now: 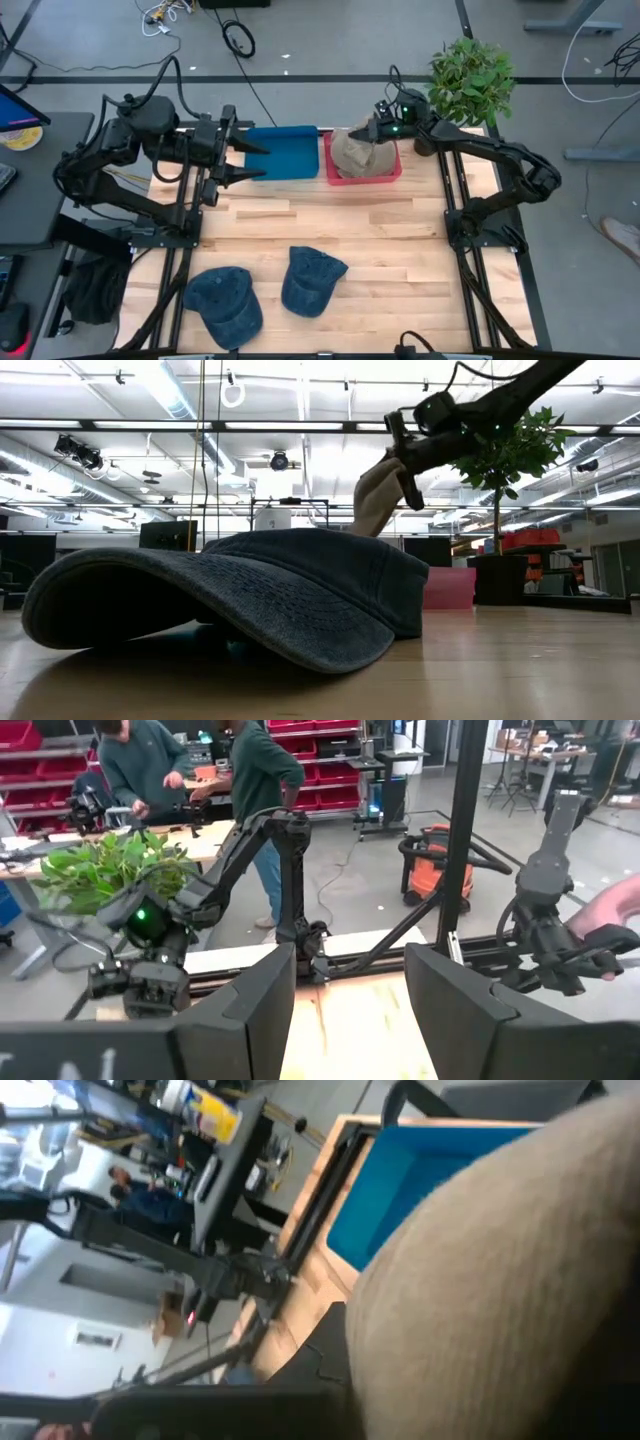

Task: Pick & Place hat
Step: Put the brown cap into the red bin

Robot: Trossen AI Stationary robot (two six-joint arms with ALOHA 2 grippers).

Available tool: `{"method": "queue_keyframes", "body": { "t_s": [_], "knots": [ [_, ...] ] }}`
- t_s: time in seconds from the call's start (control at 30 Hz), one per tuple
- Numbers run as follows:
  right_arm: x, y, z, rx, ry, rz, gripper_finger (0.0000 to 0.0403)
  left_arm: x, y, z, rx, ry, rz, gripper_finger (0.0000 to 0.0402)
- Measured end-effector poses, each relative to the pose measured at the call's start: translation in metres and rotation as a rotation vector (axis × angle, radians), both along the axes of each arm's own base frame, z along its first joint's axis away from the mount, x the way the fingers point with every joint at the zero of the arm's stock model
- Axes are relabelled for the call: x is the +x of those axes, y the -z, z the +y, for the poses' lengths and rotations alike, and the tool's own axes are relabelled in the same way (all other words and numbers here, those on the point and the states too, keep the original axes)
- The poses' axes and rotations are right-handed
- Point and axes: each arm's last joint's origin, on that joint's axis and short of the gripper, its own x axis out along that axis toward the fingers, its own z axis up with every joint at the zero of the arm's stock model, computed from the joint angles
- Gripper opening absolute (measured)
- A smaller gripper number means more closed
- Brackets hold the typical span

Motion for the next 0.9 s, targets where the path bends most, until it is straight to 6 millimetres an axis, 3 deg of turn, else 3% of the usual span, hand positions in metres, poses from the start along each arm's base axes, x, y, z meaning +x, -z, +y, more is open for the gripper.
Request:
{"method": "queue_keyframes", "body": {
  "t_s": [0.33, 0.57, 0.9],
  "knots": [
    [0.009, 0.030, -0.019, 0.014, -0.101, 0.007, 0.0000, 0.000, 0.000, 0.009, 0.015, -0.066, -0.001, 0.0192],
    [0.020, 0.028, -0.029, -0.016, -0.191, -0.070, 0.0000, 0.001, 0.000, 0.017, 0.014, -0.108, 0.001, 0.0192],
    [0.019, 0.041, -0.047, 0.097, -0.155, 0.074, 0.0000, 0.000, 0.000, 0.023, 0.015, -0.137, -0.001, 0.0192]
  ]
}}
